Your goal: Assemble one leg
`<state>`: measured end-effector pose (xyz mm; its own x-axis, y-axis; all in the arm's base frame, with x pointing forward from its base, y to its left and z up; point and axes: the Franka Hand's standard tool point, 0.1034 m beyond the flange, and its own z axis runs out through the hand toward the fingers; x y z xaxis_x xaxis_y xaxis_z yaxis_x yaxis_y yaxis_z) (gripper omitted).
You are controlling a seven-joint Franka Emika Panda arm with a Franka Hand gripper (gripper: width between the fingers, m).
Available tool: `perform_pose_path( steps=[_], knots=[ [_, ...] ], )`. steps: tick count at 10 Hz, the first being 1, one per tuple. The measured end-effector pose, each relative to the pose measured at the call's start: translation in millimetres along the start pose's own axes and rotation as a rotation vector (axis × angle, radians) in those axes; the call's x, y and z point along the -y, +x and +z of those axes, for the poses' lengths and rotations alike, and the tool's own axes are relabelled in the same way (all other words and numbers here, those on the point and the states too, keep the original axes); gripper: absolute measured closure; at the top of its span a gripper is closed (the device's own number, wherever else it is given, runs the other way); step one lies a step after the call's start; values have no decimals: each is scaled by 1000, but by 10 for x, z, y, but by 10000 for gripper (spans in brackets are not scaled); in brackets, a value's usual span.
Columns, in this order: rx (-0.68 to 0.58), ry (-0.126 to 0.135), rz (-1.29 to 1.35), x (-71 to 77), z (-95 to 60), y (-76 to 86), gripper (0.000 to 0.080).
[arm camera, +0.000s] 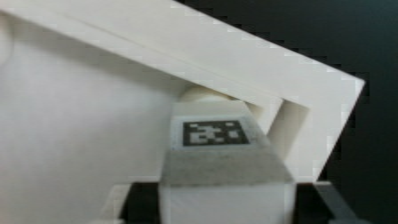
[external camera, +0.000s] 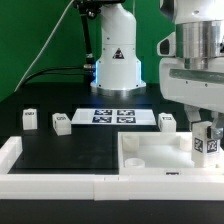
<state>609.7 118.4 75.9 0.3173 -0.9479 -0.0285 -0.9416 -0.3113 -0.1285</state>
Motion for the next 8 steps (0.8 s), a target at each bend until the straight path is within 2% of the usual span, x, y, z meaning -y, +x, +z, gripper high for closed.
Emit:
perform_pose_path(
  steps=[3,5,6,7,8],
  knots=[
    [18,5,241,2,1,-13,507],
    [17,5,236,3,0,-13,507],
    [17,4,209,0,6,-16,350],
    [17,3,206,-2,10,-21,350],
    [15,3,141,-3,11,-19,224]
  ],
)
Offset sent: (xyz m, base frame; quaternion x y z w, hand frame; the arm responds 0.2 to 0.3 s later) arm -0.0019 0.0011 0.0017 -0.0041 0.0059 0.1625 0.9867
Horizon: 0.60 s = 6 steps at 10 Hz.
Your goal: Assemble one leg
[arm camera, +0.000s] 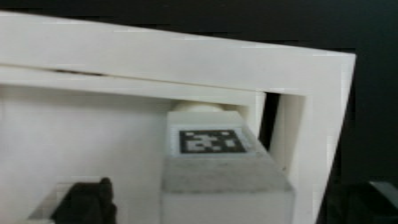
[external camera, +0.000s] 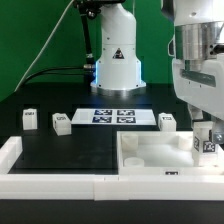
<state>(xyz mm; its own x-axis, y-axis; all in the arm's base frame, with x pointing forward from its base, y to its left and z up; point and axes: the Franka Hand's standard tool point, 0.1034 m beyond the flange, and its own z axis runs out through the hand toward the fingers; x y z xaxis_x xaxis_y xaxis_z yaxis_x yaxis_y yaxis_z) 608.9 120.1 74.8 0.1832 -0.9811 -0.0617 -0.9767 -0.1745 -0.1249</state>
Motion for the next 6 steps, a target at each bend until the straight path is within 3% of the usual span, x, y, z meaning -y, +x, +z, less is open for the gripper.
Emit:
perform_pose_path(
  steps=[1,6],
  knots=[
    [-1,-1,-219,-2,4,6,165],
    [-9,-2,-947,39,2,4,151]
  ],
)
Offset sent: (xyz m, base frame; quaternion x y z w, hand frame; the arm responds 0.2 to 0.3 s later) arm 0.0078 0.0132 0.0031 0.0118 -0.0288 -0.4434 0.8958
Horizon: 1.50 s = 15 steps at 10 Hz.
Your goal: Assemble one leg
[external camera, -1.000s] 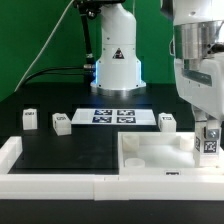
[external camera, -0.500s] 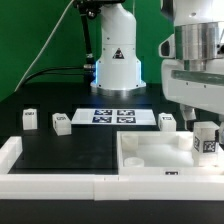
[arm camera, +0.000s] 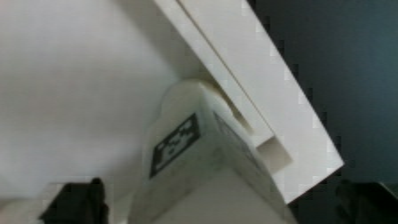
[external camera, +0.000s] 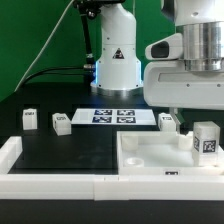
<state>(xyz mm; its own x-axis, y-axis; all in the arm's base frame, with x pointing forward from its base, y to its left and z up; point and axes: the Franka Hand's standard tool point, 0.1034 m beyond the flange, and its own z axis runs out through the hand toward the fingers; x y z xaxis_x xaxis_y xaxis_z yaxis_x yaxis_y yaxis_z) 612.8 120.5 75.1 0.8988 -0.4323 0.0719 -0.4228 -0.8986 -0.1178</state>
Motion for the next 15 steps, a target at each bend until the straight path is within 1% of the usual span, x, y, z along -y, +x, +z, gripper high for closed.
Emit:
perform_pose_path(
  steps=[1,2,3,5,6,8,9,10,12,13,15],
  knots=[
    [1,-12,-169,-16,4,10,151],
    [30,-32,-317,-36,13,27,151],
    [38,-43,-400,-22,14,75,151],
    [39,-56,-625,-74,17,111,151],
    [38,-56,-611,-78,17,114,151],
    [39,-57,-611,-79,18,114,416],
    [39,-57,-611,-79,18,114,416],
    [38,-57,-600,-79,18,114,509],
    [37,-57,-565,-80,18,114,508],
    [32,-56,-478,-77,18,116,508],
    [-5,-45,-146,-70,23,108,508]
  ],
)
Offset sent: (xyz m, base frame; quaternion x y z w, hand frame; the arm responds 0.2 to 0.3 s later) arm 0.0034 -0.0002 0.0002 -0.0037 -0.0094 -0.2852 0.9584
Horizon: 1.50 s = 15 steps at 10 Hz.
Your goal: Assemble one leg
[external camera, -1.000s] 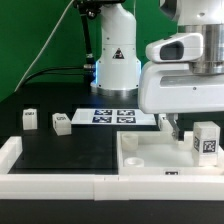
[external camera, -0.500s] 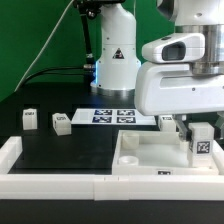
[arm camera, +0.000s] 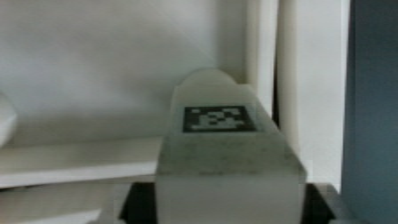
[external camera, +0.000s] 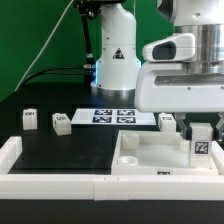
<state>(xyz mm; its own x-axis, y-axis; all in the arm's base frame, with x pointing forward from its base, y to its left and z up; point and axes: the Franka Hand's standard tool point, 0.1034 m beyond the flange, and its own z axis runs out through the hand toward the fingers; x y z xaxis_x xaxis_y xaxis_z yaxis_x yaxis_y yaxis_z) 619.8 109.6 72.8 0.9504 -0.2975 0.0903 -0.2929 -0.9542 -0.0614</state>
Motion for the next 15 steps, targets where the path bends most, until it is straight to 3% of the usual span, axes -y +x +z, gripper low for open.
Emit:
perform_pose_path(
  steps=[5,7,9,10,11,12,13,15],
  knots=[
    [-64,-67,630,-275,-14,12,479],
    [-72,-90,740,-389,-24,17,479],
    [-72,-92,736,-405,-19,20,475],
    [-72,-93,737,-406,-15,19,370],
    [-72,-93,737,-407,-14,18,208],
    [-72,-93,737,-408,-12,18,208],
    [-71,-93,737,-408,-11,17,156],
    [-71,-94,737,-409,-9,16,156]
  ],
)
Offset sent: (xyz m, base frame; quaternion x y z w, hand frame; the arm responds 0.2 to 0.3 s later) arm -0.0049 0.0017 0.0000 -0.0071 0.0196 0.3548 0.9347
